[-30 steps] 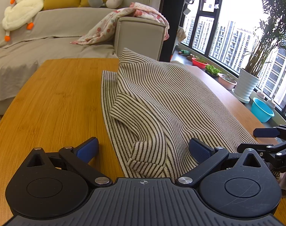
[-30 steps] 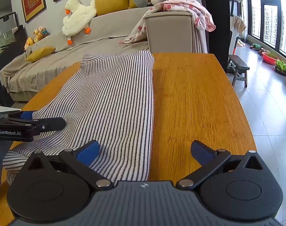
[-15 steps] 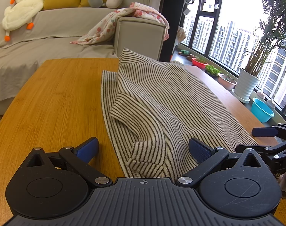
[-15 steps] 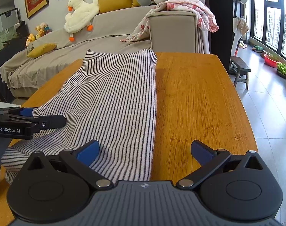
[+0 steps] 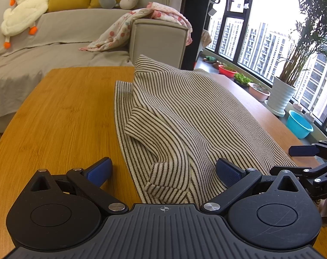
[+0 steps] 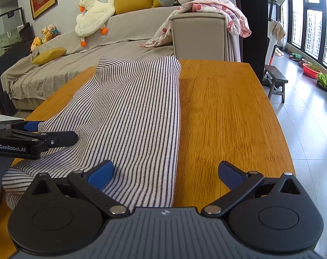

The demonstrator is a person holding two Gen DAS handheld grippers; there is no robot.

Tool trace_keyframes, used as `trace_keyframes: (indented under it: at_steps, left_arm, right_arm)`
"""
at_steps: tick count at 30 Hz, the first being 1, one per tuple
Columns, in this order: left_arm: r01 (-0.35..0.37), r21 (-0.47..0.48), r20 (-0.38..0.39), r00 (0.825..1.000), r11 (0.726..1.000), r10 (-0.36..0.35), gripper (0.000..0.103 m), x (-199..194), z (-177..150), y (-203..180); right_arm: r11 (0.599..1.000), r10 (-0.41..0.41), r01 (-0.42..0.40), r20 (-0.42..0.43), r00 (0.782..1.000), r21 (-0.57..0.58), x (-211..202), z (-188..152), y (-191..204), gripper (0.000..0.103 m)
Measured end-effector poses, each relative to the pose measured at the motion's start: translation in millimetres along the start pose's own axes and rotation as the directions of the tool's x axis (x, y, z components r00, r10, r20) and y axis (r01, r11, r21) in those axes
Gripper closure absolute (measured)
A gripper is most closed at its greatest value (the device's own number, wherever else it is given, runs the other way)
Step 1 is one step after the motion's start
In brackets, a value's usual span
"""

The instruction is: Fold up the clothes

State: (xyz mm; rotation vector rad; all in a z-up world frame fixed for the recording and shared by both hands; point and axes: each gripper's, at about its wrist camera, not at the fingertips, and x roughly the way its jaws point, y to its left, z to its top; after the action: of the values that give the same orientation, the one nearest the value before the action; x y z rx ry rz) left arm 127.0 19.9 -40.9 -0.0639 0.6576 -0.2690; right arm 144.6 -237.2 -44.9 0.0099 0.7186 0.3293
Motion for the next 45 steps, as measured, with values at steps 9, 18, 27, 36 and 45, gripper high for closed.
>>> trace_keyframes:
  at_steps: [9, 18, 27, 36, 45]
  left_arm:
    - [0.129, -0.067, -0.021, 0.991, 0.989, -0.131, 0.000, -8.6, -1.0, 10.1]
    - [0.090, -0.015, -0.096, 0.991, 0.996, -0.091, 0.000, -29.0, 1.1, 20.2]
    - [-0.045, 0.119, -0.062, 0.997, 0.992, 0.052, 0.000, -45.0, 1.3, 26.2]
    - [0.159, 0.291, -0.007, 0.986, 0.944, -0.164, 0.000, -106.5, -2.6, 6.0]
    - [0.022, 0.538, -0.070, 0.997, 0.842, 0.018, 0.000, -49.5, -29.2, -36.3]
  right_arm:
    - [0.938, -0.025, 0.112, 0.257, 0.966, -0.329, -52.9, -22.3, 39.1, 0.000]
    - [0.958, 0.065, -0.056, 0.023, 0.998, -0.280, -32.2, -6.8, 53.0, 0.048]
    - [0.783, 0.180, -0.148, -0.008, 0.984, -0.605, -73.2, -35.7, 107.4, 0.032]
    - [0.841, 0.172, -0.172, -0.048, 0.984, -0.513, -40.3, -22.9, 112.1, 0.051]
    - [0.930, 0.366, -0.366, -0.116, 0.923, 0.021, -29.6, 15.4, 49.3, 0.054]
